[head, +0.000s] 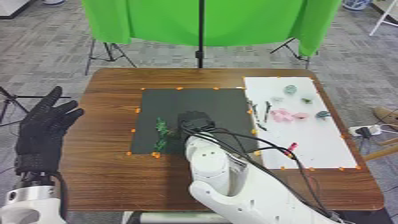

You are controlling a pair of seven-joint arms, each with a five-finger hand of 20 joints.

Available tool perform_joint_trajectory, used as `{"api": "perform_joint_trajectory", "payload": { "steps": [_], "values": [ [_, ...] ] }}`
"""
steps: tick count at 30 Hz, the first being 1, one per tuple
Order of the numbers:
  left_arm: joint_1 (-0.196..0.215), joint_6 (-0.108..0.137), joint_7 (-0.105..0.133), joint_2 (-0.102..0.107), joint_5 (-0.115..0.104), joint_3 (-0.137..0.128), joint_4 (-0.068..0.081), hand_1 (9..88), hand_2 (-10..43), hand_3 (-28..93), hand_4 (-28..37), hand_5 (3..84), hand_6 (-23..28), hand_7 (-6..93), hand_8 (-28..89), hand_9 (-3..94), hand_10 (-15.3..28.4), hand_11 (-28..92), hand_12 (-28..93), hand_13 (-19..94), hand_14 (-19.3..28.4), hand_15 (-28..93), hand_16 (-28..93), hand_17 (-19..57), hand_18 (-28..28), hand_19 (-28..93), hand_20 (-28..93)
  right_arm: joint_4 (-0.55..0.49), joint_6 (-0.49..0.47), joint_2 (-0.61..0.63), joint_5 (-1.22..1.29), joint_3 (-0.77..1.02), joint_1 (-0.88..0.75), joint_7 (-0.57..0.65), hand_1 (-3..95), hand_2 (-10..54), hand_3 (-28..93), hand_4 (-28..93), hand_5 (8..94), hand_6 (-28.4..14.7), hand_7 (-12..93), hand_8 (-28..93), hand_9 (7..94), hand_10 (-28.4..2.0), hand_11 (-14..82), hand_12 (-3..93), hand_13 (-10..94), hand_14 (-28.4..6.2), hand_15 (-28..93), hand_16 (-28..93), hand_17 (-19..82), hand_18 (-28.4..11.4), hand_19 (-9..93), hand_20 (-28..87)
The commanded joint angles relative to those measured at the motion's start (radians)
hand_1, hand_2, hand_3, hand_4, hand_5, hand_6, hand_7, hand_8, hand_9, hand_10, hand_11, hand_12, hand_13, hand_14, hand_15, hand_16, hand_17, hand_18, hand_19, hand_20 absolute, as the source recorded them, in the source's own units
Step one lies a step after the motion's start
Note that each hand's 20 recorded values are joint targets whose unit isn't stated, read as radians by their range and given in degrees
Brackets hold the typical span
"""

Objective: Arrange flowers

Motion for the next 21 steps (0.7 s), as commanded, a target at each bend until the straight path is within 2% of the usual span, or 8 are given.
{"api": "perform_joint_trajectory", "payload": {
  "steps": [1,6,7,8,12,15,17,21],
  "values": [
    [0.002,-0.011,-0.01,-0.002,0.006,0.007,0.009,26.2,8.2,76,-20.8,35.3,7.3,10.2,-8,34.0,19.2,30,14,23,23.8,56,-6,-9.3,20.8,45,30,0.001,0.084,0.011,-0.063,-0.028,0.018,-0.006,35.7,8.1,72,-22,93.7,0.1,26,-18,93.7,-11.9,48.8,13.3,91,-10.8,71,20,55,-26.2,93,61],
    [0.005,-0.012,-0.015,-0.006,0.009,0.01,0.008,26.3,8.3,76,-20.8,35.3,7.4,10.2,-8,34.0,19.2,30,14,23,23.8,56,-6,-9.2,20.8,45,30,0.005,0.125,0.02,-0.105,-0.032,0.023,-0.022,34.1,7.3,72,-22,93.7,-0.7,20,-17,93.7,-12.2,45.7,13.8,89,-10.7,71,20,54,-26.1,93,60],
    [0.007,-0.007,-0.004,-0.002,0.003,0.012,0.008,26.3,8.3,76,-20.8,35.3,7.4,10.2,-8,34.0,19.2,30,14,23,23.8,56,-6,-9.2,20.8,45,30,0.008,0.141,0.019,-0.103,-0.033,0.026,-0.023,33.9,7.1,72,-22,93.7,-0.8,19,-16,93.7,-12.3,45.5,13.9,89,-10.8,71,20,54,-26.1,93,60],
    [0.005,-0.015,-0.014,-0.006,0.008,0.01,0.008,26.3,8.4,76,-20.8,35.3,7.4,10.2,-8,34.0,19.2,30,14,23,23.8,56,-6,-9.3,20.8,46,30,0.008,0.148,0.02,-0.118,-0.029,0.021,-0.029,33.6,7.0,72,-22,93.7,-0.9,19,-16,93.7,-12.3,45.4,14.0,89,-10.8,71,20,54,-26.1,93,60],
    [0.012,-0.008,-0.003,-0.012,0.006,0.01,0.006,26.3,8.3,76,-20.8,35.4,7.5,10.1,-8,34.0,19.2,30,14,23,23.9,56,-6,-9.2,20.8,46,30,-0.004,0.161,0.029,-0.101,-0.022,0.028,-0.026,33.0,6.8,72,-22,93.7,-0.8,18,-15,93.7,-12.3,45.0,14.2,89,-10.8,71,19,54,-26.1,93,60],
    [0.019,-0.005,0.013,-0.014,-0.004,0.008,0.005,26.3,8.3,76,-20.8,35.4,7.5,10.1,-8,34.0,19.2,30,14,23,23.8,56,-6,-9.2,20.8,46,30,-0.032,0.207,0.053,-0.065,0.007,0.025,-0.019,31.4,7.1,71,-22,93.7,-1.0,18,-15,93.7,-12.3,44.6,14.4,88,-10.9,72,19,54,-26.3,93,60],
    [0.02,-0.009,0.014,-0.018,0.001,0.005,0.006,26.1,8.3,75,-20.9,35.4,7.5,10.0,-8,34.0,19.2,30,14,23,23.8,56,-6,-9.2,20.8,46,30,-0.055,0.222,0.077,-0.047,0.039,0.019,-0.019,29.1,8.1,70,-21,92.6,-1.6,16,-14,93.7,-12.6,43.1,14.7,86,-11.5,72,19,52,-26.5,93,60],
    [0.02,-0.004,0.053,-0.013,-0.016,0.013,0.015,24.9,8.6,75,-21.9,35.3,7.4,10.0,-8,33.9,19.2,30,14,23,23.9,56,-6,-9.3,20.8,45,30,-0.097,0.288,0.159,0.004,0.086,0.018,-0.008,27.8,7.5,69,-20,84.4,-3.7,12,-12,91.4,-14.9,33.4,18.9,81,-13.1,70,17,46,-27.0,93,51]
  ]
}}
